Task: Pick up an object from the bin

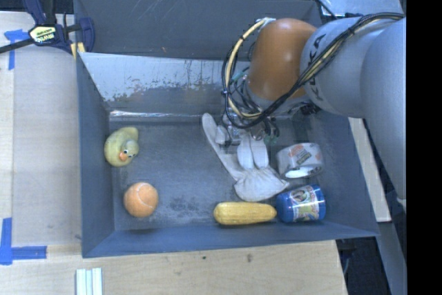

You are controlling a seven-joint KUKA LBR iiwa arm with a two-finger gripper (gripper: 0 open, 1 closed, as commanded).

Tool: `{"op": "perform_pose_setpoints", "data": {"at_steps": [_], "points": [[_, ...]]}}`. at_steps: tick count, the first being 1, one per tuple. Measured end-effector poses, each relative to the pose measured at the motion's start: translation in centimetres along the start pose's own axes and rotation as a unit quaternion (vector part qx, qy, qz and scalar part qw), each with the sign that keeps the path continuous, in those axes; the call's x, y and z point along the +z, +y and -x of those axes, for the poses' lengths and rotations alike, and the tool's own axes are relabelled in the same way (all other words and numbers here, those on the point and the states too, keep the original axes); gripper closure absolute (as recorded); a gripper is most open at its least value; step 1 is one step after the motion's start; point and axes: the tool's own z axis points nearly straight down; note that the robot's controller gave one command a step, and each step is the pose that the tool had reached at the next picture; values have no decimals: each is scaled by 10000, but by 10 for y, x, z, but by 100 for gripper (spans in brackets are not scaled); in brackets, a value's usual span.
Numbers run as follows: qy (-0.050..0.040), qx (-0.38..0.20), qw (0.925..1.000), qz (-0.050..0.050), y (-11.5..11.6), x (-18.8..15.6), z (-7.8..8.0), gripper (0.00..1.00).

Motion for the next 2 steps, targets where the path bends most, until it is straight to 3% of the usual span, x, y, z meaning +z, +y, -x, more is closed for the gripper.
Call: {"op": "perform_pose_setpoints", "data": {"at_steps": [1,2], "points": [[-16,-7,10000,1,0,-73,-13,100],[-18,-10,10000,1,0,-73,-13,0]]}}
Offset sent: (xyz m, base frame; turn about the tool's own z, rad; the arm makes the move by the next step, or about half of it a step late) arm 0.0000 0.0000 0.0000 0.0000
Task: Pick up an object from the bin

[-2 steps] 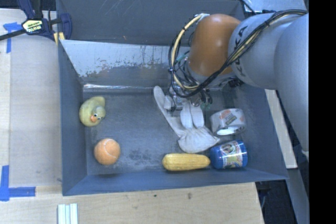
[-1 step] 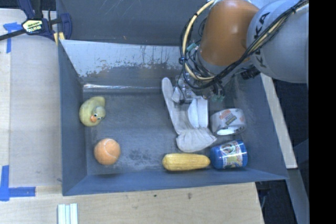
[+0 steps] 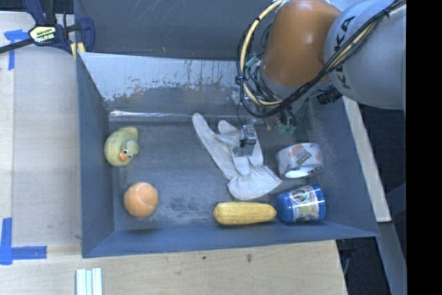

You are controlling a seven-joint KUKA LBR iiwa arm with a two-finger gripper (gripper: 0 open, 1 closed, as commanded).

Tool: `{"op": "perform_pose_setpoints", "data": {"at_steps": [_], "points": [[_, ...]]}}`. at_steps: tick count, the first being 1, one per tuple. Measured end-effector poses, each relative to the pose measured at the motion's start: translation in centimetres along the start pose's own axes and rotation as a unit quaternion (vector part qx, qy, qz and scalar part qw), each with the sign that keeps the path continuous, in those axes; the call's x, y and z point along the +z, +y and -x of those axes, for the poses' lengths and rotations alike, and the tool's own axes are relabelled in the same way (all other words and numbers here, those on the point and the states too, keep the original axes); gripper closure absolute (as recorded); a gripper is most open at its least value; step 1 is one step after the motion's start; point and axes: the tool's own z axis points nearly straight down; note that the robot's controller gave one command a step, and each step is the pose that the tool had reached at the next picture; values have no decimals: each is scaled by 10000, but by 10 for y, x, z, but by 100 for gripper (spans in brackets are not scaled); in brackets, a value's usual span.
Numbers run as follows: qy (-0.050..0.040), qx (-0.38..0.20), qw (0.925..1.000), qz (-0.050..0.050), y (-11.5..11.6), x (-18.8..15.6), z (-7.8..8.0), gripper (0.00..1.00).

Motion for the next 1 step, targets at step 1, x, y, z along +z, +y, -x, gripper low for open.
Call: {"op": "perform_pose_setpoints", "data": {"at_steps": [1], "points": [[0,-1,10000,0,0,0,0,0]]}}
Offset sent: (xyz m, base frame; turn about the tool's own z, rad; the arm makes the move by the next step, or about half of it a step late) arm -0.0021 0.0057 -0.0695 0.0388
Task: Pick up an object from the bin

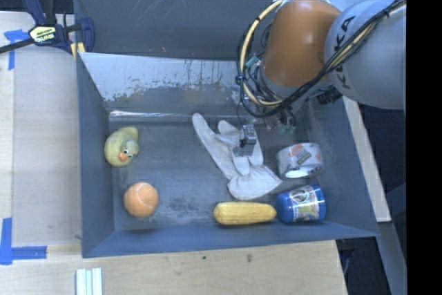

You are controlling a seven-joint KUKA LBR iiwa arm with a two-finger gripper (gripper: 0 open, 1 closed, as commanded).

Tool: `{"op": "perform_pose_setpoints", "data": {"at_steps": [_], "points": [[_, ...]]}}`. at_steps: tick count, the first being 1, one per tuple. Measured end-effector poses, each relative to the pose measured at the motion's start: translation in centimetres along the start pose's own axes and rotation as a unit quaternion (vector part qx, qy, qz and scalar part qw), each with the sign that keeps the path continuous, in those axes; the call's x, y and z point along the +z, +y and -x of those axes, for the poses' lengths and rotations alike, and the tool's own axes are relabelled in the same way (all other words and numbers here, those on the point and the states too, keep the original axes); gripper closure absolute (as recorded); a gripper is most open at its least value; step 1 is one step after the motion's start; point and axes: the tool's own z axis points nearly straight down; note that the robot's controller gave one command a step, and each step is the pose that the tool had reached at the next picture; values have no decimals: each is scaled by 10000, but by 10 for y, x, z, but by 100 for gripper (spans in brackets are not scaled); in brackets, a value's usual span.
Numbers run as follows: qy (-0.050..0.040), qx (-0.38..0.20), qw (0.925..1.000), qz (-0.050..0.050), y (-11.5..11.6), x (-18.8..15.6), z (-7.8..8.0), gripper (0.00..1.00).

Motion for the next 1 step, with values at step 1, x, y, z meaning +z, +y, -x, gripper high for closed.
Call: {"op": "perform_pose_setpoints", "data": {"at_steps": [1], "points": [[-50,117,9999,1,3,37,1,0]]}}
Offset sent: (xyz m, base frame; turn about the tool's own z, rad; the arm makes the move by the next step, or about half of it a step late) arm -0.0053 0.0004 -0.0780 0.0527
